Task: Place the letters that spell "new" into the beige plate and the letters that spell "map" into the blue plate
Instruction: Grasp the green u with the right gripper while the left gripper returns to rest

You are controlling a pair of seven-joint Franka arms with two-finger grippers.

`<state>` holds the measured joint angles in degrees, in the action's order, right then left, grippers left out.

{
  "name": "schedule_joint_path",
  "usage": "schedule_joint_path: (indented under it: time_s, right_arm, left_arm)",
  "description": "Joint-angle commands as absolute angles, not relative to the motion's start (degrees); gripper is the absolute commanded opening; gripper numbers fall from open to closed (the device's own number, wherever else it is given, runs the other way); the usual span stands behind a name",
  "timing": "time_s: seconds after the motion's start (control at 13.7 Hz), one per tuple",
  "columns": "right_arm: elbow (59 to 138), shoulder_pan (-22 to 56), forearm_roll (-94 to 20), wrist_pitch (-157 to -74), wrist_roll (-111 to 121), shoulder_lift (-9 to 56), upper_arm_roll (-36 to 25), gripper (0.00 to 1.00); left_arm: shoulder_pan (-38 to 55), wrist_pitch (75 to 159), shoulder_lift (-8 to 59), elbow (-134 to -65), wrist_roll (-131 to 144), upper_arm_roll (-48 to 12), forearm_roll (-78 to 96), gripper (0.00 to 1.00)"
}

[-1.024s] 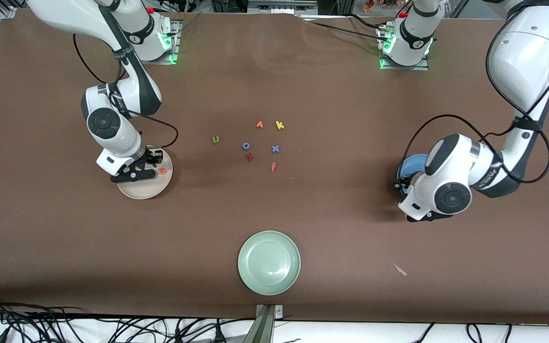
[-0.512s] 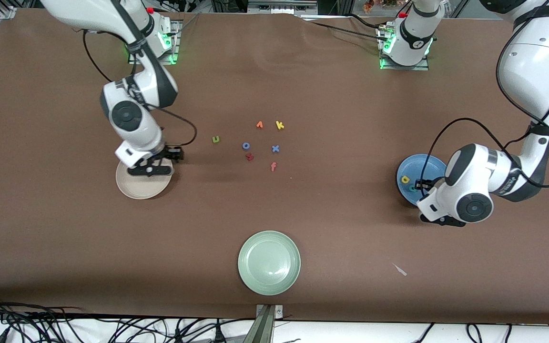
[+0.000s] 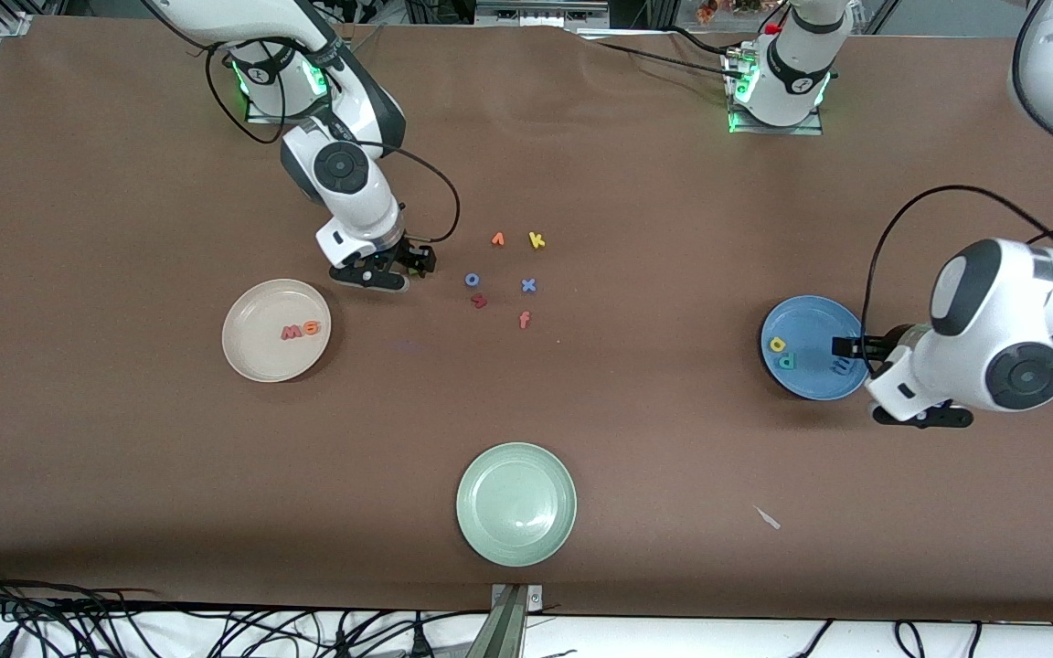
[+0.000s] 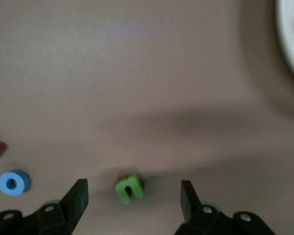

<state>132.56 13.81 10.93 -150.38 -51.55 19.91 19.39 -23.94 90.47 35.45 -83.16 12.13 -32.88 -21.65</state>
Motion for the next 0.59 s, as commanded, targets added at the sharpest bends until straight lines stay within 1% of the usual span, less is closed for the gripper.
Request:
schedule_joint_path:
  time_s: [0.0, 0.15, 0.22, 0.37, 0.44, 0.51]
  right_arm:
    - [133.9, 13.2, 10.7, -152.8, -52.4, 20.1, 19.7, 0.85]
    - [134.6, 13.2, 10.8, -155.3, -52.5, 21.1, 19.8, 0.83]
    - [135.1, 13.3, 11.1, -156.1, -52.5, 21.6, 19.8, 0.82]
    - [135.1, 13.3, 11.5, -157.2, -52.5, 22.6, 20.0, 0.81]
    - [134.9, 13.3, 11.7, -157.9, -52.6, 23.0, 20.1, 0.81]
    - [135.1, 13.4, 11.7, -158.2, -52.6, 23.2, 20.1, 0.8]
  left_arm:
    - [-29.2, 89.5, 31.0, -84.3, 11.3, -33.7, -14.6, 1.0]
    - [-29.3, 89.3, 25.2, -85.6, 10.2, -32.4, -10.9, 1.0]
    - [-27.4, 89.3, 22.2, -86.9, 9.6, -28.7, -7.6, 1.0]
    - [-18.1, 88.8, 14.7, -89.7, 9.5, -16.4, 0.1, 1.0]
    - [-13.5, 87.8, 11.3, -90.7, 9.6, -11.8, 0.9, 1.0]
    - [-10.9, 87.2, 9.0, -90.9, 9.8, -9.4, 1.0, 1.0]
